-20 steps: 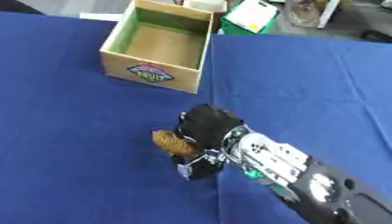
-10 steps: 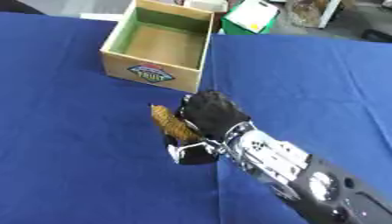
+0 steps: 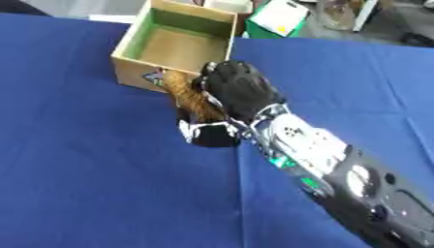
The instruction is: Pick up objects on the table and place them in the box.
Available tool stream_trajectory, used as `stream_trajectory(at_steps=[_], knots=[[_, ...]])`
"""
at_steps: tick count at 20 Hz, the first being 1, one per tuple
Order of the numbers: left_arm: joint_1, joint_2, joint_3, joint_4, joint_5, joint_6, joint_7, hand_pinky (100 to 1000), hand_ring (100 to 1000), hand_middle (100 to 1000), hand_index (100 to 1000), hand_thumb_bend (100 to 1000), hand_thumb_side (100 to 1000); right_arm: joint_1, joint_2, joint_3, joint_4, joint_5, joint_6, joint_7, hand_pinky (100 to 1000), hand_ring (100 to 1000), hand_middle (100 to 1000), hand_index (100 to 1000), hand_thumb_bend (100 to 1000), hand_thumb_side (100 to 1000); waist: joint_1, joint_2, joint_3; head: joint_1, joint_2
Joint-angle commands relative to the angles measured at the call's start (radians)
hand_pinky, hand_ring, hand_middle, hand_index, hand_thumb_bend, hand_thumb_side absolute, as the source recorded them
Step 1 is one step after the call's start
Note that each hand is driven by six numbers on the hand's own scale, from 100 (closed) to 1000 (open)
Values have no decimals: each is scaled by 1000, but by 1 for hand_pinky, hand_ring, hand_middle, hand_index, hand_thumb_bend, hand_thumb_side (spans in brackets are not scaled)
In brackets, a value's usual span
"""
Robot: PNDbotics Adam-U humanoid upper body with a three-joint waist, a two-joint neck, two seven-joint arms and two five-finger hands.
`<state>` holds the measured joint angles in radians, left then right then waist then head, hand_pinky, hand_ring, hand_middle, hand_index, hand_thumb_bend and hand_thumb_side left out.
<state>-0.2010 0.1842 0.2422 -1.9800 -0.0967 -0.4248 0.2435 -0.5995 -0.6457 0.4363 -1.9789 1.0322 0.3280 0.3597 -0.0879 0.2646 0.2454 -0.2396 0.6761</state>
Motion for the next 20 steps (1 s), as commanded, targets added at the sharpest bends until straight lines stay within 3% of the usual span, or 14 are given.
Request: stream_trajectory(at_steps=[1, 7, 14, 20], knots=[[-1, 13, -4, -20, 1, 0, -6, 444, 438, 477, 654, 100, 546, -59, -64, -33, -21, -70, 0, 15, 675, 535, 342, 401, 100, 701, 5, -16, -2, 1, 2], [3, 11, -5, -20, 0, 0, -11, 445, 437, 476, 654, 100, 543, -173, -124, -86, -21, -162, 49, 55, 673, 528, 336, 403, 100, 679, 5, -10, -4, 0, 2], [3, 8, -8, -20, -3, 2, -17, 445, 435, 476, 654, 100, 538, -299, -137, -109, -2, -155, 163, 114, 672, 523, 327, 405, 100, 646, -1, 1, -3, -7, -9], [5, 5, -12, -20, -3, -2, -24, 446, 433, 475, 653, 100, 540, -430, -58, -96, 201, -160, 190, 80, 681, 526, 328, 429, 100, 595, 1, 12, 5, -25, -17]])
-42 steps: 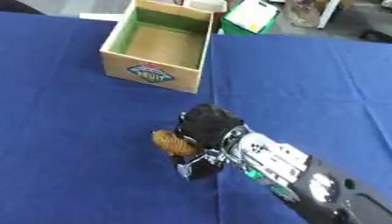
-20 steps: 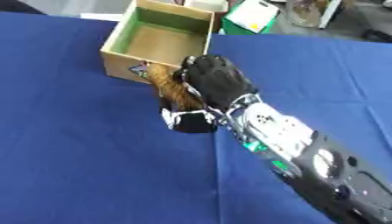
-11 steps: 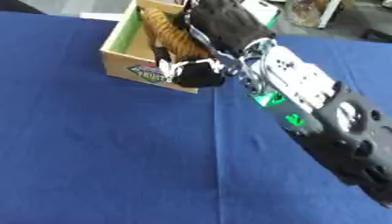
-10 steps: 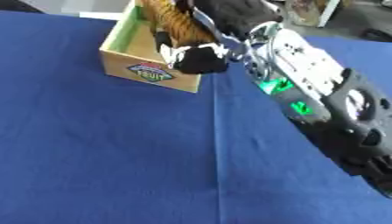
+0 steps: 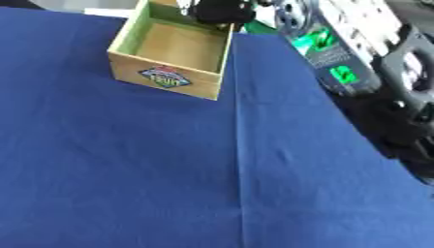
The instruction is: Pick up objects on the table and place them in the box.
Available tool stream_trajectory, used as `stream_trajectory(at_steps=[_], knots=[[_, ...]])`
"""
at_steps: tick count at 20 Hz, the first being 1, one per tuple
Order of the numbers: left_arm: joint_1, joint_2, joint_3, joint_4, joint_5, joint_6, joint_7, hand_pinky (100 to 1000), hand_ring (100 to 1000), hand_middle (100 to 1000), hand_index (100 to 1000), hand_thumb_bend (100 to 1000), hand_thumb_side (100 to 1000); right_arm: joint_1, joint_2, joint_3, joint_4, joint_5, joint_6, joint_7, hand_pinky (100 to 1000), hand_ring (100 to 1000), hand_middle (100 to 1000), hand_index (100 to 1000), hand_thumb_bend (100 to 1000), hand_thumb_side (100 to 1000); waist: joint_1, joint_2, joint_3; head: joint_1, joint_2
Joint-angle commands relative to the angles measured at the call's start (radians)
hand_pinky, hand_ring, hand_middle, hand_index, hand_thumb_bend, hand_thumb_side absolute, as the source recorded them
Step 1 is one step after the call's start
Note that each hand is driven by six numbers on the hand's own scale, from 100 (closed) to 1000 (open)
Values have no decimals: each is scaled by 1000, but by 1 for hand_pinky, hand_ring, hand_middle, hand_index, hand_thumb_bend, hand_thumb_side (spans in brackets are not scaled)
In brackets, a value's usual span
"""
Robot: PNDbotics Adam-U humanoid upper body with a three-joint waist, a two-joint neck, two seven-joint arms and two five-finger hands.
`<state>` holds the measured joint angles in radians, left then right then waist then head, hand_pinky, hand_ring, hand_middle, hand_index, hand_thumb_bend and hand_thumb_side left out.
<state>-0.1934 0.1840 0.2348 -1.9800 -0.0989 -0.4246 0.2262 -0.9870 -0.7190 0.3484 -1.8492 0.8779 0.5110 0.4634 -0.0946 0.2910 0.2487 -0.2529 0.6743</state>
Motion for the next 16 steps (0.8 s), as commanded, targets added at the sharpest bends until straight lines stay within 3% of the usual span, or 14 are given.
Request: stream_trajectory(at_steps=[1, 9, 16], knots=[[-3, 4, -6, -20, 0, -3, -8, 446, 433, 475, 653, 100, 540, -65, 37, -7, 115, -10, 6, -41, 683, 526, 329, 432, 100, 590, 9, -12, 3, -18, -19], [-11, -3, -20, -20, 12, -9, -26, 446, 432, 475, 652, 100, 540, -187, 191, 1, 434, 12, -33, -154, 691, 534, 341, 451, 100, 566, 20, 9, 14, -54, -50], [-24, -10, -27, -20, 20, -13, -39, 447, 431, 474, 652, 100, 538, -228, 286, 13, 623, 60, -86, -212, 687, 545, 347, 447, 100, 580, 18, 32, 35, -76, -73]])
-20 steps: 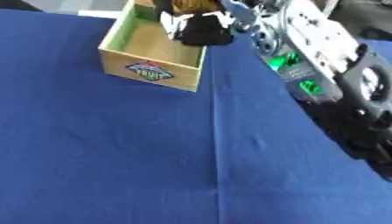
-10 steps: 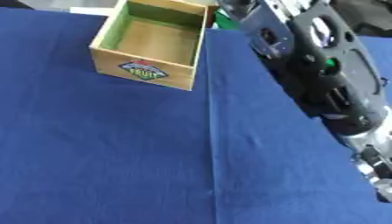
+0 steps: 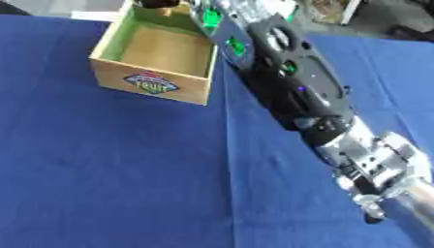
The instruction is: Pick up objects on the table and place them in the box.
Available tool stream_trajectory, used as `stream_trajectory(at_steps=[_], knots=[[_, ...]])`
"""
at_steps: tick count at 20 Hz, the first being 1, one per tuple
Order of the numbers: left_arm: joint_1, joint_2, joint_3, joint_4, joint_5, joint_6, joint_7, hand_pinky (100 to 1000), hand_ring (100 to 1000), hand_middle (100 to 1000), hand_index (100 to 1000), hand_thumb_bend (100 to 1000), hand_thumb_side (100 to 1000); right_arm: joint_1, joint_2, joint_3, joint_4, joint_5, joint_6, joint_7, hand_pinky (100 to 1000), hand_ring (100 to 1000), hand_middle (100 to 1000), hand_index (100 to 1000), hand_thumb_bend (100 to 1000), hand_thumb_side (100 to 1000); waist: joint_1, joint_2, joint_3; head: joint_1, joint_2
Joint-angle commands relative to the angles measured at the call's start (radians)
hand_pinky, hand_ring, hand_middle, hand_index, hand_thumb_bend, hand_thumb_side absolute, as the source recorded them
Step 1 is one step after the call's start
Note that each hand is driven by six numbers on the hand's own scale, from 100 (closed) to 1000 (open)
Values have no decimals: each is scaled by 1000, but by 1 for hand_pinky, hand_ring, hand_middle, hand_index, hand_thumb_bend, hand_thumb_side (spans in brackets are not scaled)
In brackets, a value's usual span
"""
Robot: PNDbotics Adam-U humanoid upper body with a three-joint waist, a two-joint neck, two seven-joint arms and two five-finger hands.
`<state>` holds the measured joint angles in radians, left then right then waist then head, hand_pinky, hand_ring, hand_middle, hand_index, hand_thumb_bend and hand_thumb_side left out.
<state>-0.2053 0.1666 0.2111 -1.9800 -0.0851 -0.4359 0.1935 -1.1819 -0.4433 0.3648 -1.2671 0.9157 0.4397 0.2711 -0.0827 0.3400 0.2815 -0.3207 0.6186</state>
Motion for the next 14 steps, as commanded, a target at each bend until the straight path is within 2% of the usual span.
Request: stream_trajectory(at_steps=[1, 7, 8, 14], knots=[[-14, 6, -4, -20, 7, -2, -7, 447, 431, 474, 652, 100, 538, -35, 20, -2, 61, 31, -20, -25, 686, 548, 349, 445, 100, 587, 5, -15, 5, -10, -20], [-18, 4, -4, -20, 10, -1, -11, 447, 431, 475, 652, 100, 538, -35, 57, -22, 172, 80, -30, -59, 683, 553, 354, 445, 100, 590, 5, -11, 5, -15, -25], [-19, 4, -4, -20, 11, -1, -12, 447, 431, 475, 652, 100, 538, -34, 60, -27, 185, 85, -29, -65, 683, 554, 354, 445, 100, 570, 5, -11, 5, -15, -25], [-19, 3, -5, -20, 13, 0, -15, 447, 431, 475, 652, 100, 538, -36, 69, -57, 247, 105, -17, -87, 685, 566, 376, 463, 100, 586, 3, -14, 11, -17, -28]])
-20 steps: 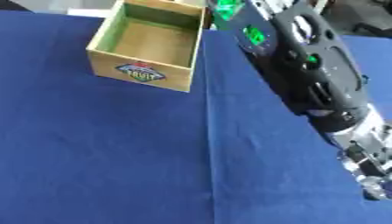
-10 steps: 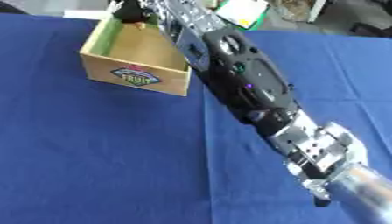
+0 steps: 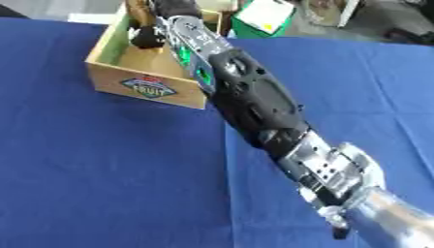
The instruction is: Pick up objects on the table and place them in the box.
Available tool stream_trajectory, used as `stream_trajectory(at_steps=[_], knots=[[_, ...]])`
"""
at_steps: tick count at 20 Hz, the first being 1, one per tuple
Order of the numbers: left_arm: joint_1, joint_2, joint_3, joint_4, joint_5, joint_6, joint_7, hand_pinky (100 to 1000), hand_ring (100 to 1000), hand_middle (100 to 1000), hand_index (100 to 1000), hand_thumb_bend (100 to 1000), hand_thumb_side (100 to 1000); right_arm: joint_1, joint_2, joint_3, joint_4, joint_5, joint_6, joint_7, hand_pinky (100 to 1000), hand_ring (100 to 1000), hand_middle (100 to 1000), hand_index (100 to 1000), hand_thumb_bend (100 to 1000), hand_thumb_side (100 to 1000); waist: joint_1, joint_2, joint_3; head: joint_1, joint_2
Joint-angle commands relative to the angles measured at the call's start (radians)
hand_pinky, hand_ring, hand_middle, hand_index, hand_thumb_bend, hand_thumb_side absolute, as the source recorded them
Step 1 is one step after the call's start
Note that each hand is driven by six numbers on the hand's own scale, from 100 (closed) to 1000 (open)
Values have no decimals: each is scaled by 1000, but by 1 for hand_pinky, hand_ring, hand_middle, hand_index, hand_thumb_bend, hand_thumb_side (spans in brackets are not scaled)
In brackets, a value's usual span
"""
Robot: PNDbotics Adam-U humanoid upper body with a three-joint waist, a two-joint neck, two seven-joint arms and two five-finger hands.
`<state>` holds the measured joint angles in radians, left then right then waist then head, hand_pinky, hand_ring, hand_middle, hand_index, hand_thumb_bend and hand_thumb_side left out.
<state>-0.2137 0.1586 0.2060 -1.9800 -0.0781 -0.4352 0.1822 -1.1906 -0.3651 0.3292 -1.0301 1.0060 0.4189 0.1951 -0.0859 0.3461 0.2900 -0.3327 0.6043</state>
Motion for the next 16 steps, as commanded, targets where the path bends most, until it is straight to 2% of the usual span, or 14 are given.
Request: stream_trajectory(at_steps=[1, 2, 4, 6, 8, 9, 10, 12, 13, 14, 15, 16], knots=[[-10, 11, 0, -20, 6, 0, -4, 448, 431, 475, 652, 100, 538, -28, -8, -24, 18, 16, 3, -8, 688, 574, 392, 476, 100, 588, 7, -21, 4, -6, -14], [-10, 11, 0, -20, 6, -1, -4, 448, 431, 475, 652, 100, 538, -28, -7, -25, 26, 18, 1, 0, 692, 585, 414, 494, 100, 590, 7, -21, 5, -6, -13], [-9, 11, 0, -20, 6, -1, -4, 448, 431, 475, 652, 100, 539, -29, -6, -23, 40, 25, -11, 38, 714, 636, 509, 584, 100, 614, 8, -22, 6, -7, -11], [-8, 11, 0, -20, 6, -1, -5, 448, 431, 475, 652, 100, 540, -31, -4, -22, 47, 30, -34, 106, 740, 696, 603, 685, 100, 626, 9, -22, 6, -8, -8], [-8, 11, 0, -20, 6, -1, -5, 448, 431, 475, 652, 100, 540, -35, -6, -26, 43, 40, -52, 164, 759, 731, 657, 727, 100, 639, 9, -22, 6, -9, -6], [-8, 11, 0, -20, 7, -1, -5, 448, 431, 475, 652, 100, 540, -36, -6, -28, 43, 47, -56, 189, 794, 791, 750, 789, 100, 664, 9, -22, 5, -9, -5], [-7, 11, 0, -20, 7, -1, -5, 448, 431, 475, 652, 100, 540, -38, -6, -31, 45, 54, -59, 218, 807, 814, 774, 803, 100, 672, 9, -23, 5, -9, -5], [-7, 12, 0, -20, 7, -1, -6, 449, 432, 475, 652, 100, 540, -41, -7, -38, 47, 70, -59, 270, 817, 826, 787, 805, 244, 662, 9, -24, 5, -8, -3], [-7, 12, 0, -20, 8, -1, -6, 449, 432, 476, 652, 100, 535, -42, -8, -42, 41, 79, -56, 278, 819, 824, 791, 807, 574, 625, 9, -25, 5, -9, -2], [-7, 12, -1, -20, 9, -1, -6, 449, 432, 476, 652, 100, 536, -42, -9, -47, 37, 87, -50, 275, 820, 824, 794, 811, 625, 616, 10, -27, 5, -9, -1], [-8, 12, -1, -20, 9, -1, -6, 449, 433, 476, 652, 100, 540, -40, -9, -50, 34, 92, -44, 270, 823, 832, 812, 844, 723, 615, 10, -28, 5, -9, 0], [-7, 13, -1, -20, 10, -1, -6, 449, 433, 476, 653, 100, 540, -39, -10, -52, 32, 97, -38, 261, 823, 831, 813, 848, 735, 623, 11, -30, 6, -8, 1]])
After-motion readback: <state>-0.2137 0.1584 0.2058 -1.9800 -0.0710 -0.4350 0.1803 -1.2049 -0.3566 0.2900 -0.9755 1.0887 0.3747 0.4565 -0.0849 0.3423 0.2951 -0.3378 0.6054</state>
